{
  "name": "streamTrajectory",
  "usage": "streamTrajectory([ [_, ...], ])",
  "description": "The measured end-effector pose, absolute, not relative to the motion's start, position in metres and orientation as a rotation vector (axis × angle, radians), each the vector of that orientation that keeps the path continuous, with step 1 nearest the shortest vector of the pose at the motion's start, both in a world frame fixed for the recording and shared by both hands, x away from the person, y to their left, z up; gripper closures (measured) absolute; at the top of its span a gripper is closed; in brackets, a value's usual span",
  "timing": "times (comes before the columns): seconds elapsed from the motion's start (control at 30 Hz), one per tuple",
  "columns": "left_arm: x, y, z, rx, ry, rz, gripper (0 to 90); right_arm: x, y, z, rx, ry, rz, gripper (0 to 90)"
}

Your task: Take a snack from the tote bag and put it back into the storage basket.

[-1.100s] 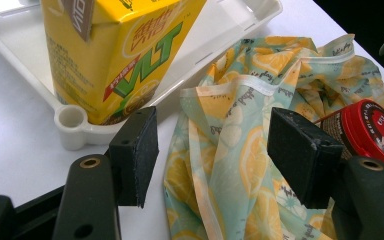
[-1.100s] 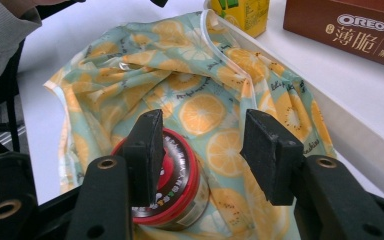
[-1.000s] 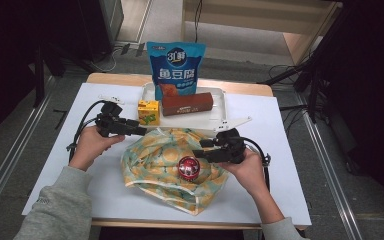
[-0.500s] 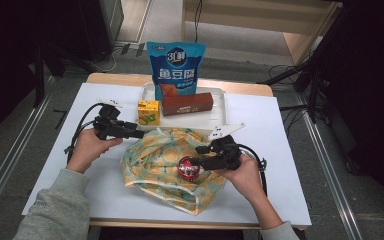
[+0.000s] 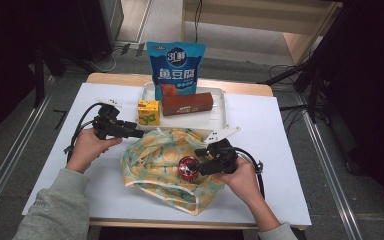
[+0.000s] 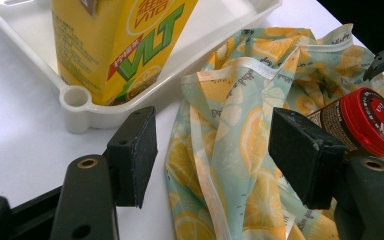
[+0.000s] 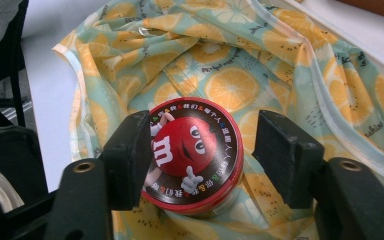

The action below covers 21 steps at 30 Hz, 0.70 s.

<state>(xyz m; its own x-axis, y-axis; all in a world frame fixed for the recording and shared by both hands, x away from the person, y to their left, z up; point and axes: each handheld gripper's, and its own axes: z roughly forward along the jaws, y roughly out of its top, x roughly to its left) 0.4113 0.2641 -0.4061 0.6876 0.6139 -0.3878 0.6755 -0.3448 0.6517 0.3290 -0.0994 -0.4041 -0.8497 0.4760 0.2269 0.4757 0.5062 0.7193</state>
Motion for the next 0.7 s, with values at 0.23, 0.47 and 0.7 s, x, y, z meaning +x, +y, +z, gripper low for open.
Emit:
streamTrajectory([
  [0.23, 0.412, 0.264, -0.407, 2.057, 0.992, -0.091, 36.1, 0.327, -0.092, -0.409, 0.846, 2.747, 1.285, 32.4],
  [0.47, 0.412, 0.264, -0.407, 2.064, 0.989, -0.088, 36.0, 0.325, -0.086, -0.413, 0.84, 2.763, 1.258, 28.3],
  [0.7, 0.412, 0.264, -0.408, 2.063, 0.99, -0.093, 35.8, 0.325, -0.083, -0.416, 0.836, 2.762, 1.258, 25.2],
])
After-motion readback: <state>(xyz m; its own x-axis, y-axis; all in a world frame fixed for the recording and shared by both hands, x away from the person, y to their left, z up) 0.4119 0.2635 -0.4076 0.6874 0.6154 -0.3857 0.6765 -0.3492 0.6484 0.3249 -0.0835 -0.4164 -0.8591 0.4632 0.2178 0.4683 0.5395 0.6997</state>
